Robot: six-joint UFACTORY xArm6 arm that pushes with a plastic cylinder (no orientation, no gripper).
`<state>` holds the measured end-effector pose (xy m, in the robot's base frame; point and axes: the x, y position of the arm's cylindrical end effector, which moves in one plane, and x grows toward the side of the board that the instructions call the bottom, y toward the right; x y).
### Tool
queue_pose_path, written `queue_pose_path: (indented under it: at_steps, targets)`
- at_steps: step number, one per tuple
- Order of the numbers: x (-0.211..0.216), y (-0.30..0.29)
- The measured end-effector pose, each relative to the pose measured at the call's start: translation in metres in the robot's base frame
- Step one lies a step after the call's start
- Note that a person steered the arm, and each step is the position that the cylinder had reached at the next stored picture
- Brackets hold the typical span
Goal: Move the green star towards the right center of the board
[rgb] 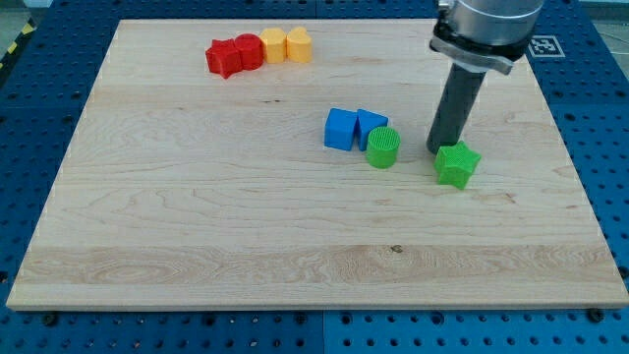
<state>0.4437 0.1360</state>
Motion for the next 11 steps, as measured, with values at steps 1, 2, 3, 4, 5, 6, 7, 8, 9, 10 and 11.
queue_pose_path:
  at_steps: [1, 2, 3, 4, 5, 6, 7, 8, 9, 10, 11]
  targets:
    - [0.002, -0.003]
    - [0.013, 0.014]
    - [0.021, 0.014]
    - [0.021, -0.016]
    - [0.032, -0.012]
    - [0.046, 0.011]
    - [0.064, 0.048]
    - [0.075, 0.055]
    - [0.11, 0.076]
    - [0.115, 0.078]
    - [0.11, 0.078]
